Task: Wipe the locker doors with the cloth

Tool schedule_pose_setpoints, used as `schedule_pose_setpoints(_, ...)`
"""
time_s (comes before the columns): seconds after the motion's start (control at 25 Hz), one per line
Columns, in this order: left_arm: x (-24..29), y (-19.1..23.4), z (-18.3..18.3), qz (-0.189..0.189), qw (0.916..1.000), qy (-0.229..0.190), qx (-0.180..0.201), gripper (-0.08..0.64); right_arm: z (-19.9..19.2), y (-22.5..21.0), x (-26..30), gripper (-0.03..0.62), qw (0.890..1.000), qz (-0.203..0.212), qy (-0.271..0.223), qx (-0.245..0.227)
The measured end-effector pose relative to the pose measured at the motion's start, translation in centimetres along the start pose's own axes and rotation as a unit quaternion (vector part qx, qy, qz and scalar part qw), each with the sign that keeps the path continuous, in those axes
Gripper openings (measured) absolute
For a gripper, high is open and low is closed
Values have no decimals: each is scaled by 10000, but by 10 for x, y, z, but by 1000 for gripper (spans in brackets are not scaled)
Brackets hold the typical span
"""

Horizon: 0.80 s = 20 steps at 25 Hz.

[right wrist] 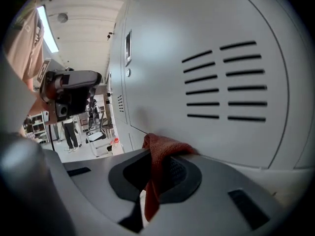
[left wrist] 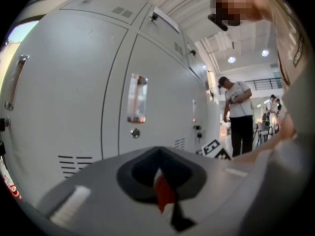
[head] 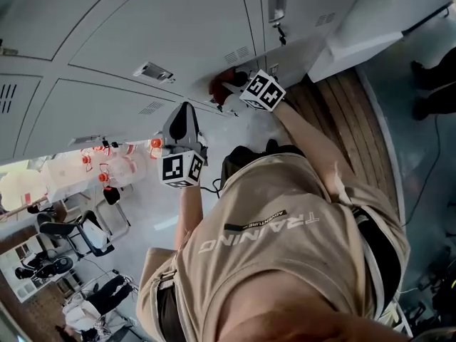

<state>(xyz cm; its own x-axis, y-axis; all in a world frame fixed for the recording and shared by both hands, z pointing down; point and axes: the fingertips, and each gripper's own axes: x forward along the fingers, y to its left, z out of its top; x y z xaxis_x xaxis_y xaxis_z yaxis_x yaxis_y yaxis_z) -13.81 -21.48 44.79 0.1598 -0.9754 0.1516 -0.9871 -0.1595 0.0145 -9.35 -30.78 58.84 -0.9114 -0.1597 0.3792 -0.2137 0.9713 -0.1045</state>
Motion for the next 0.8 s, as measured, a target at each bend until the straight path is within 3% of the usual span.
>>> schedule_pose_setpoints(0.16, 4, -7, 1, -111, 9999, 107, 40, 5, -30, -11, 7, 28, 9983, -170, 259, 499)
schedule_pose_setpoints(0.32, 7, -8, 4, -145, 9999, 79, 50, 5, -18, -5, -15, 28, 9991, -234, 84, 344)
schedule_pose_setpoints(0.52, 14, -7, 6, -132, 9999, -14, 17, 5, 79, 10, -79, 28, 9956, -117, -835, -420)
schedule_pose_setpoints(0.8, 34, -20, 20, -337, 9991, -257, 22, 5, 225, 37, -176, 28, 9664, -72, -1766, -1864)
